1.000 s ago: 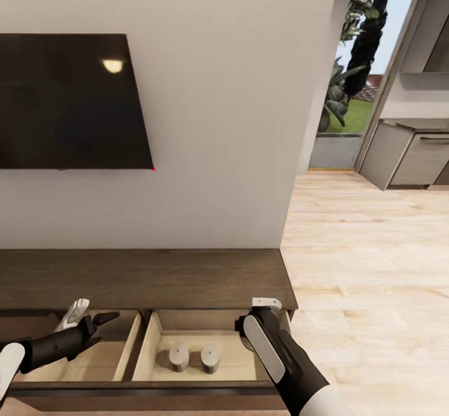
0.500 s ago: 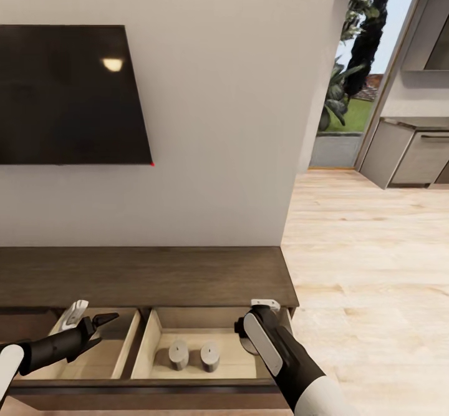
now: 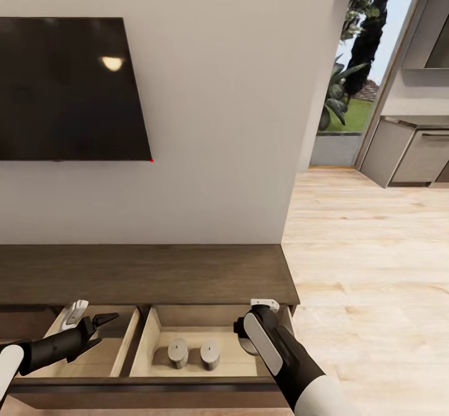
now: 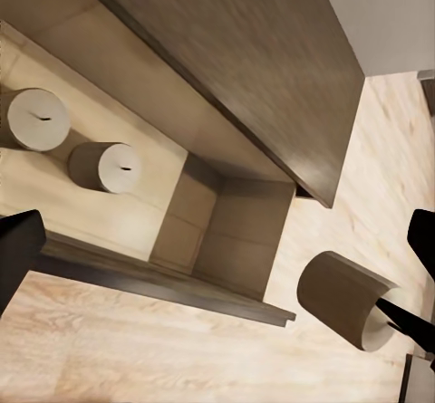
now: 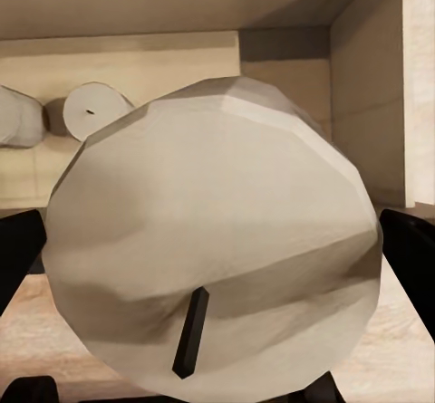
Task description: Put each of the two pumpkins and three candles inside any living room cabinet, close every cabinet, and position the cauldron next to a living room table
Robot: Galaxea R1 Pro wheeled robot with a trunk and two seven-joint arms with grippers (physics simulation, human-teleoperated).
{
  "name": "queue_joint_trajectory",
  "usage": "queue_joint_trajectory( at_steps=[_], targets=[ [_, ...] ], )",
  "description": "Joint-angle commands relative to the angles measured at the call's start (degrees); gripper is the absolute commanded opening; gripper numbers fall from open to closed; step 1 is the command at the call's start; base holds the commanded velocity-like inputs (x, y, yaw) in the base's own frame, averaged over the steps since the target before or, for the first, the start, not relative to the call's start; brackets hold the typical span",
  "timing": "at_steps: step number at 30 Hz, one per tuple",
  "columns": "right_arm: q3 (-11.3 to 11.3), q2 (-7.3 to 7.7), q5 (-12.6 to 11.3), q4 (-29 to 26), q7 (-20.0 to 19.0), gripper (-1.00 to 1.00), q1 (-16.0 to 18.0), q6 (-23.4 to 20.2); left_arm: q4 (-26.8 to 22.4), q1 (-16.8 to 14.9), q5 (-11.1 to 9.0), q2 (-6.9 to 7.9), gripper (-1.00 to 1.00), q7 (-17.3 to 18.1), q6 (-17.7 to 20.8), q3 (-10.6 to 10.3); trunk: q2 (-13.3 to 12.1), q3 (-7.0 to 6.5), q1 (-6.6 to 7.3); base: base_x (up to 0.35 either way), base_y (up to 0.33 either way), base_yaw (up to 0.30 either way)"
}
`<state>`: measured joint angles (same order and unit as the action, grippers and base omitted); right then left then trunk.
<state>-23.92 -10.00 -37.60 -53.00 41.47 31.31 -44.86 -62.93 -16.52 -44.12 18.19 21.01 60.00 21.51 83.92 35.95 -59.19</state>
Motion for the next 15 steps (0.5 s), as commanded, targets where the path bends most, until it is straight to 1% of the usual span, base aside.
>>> queue_joint_trajectory(
  at_steps=[1, 10, 15],
  targets=[
    [-0.03, 0.0, 0.04, 0.0, 0.02, -1.0, -0.01, 0.01, 0.0, 0.0, 0.0, 0.0, 1.0, 0.0, 0.0, 0.01, 0.0, 0.0, 0.0, 0.0, 0.0, 0.0],
    [-0.07, 0.0, 0.09, 0.0, 0.02, -1.0, -0.01, 0.12, 0.15, 0.0, 0.01, 0.04, 1.0, 0.0, 0.0, 0.09, 0.0, 0.0, 0.0, 0.012, 0.0, 0.0],
    [-0.07, 0.0, 0.08, 0.0, 0.02, -1.0, -0.02, 0.12, 0.33, 0.0, 0.0, 0.01, 1.0, 0.0, 0.0, 0.11, 0.0, 0.0, 0.0, 0.238, 0.013, 0.0]
  ],
)
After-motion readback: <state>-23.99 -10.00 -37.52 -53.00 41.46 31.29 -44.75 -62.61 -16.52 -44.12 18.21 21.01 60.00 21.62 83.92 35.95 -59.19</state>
